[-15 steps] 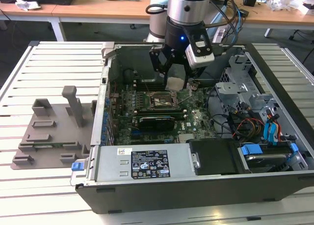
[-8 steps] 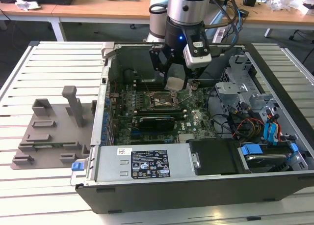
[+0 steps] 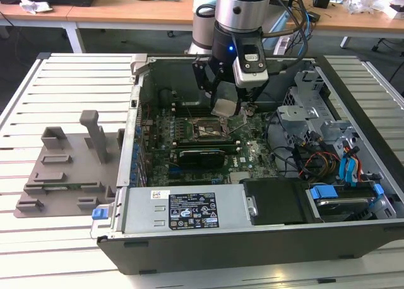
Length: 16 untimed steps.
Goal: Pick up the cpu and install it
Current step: 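Place the cpu into insertion slot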
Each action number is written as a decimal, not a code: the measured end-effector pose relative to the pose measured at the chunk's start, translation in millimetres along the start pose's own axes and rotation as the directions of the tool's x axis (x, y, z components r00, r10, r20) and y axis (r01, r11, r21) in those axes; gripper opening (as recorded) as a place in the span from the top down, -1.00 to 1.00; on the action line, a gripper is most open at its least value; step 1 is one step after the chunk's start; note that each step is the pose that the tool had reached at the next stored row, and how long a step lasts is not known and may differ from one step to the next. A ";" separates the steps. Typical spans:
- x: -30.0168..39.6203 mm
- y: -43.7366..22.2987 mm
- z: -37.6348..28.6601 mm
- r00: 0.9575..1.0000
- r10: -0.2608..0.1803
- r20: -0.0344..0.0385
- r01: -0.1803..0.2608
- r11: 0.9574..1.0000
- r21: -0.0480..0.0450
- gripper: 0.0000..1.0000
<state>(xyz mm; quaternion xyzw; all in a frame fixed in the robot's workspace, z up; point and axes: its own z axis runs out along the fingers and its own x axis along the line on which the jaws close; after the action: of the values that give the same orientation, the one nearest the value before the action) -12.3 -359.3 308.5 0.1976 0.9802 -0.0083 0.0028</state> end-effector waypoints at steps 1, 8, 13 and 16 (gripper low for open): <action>0.0 0.0 0.0 1.000 0.006 0.000 -0.006 1.000 0.000 -0.09; 0.0 0.0 0.1 0.998 0.068 -0.001 -0.068 0.998 0.001 -0.09; 0.0 0.0 0.2 0.993 0.120 -0.002 -0.120 0.993 0.001 -0.09; 0.0 0.0 0.2 0.989 0.148 -0.002 -0.148 0.989 0.001 -0.09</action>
<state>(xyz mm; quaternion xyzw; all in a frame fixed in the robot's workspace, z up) -12.2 -359.3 308.3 0.2699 0.9629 -0.0085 0.0022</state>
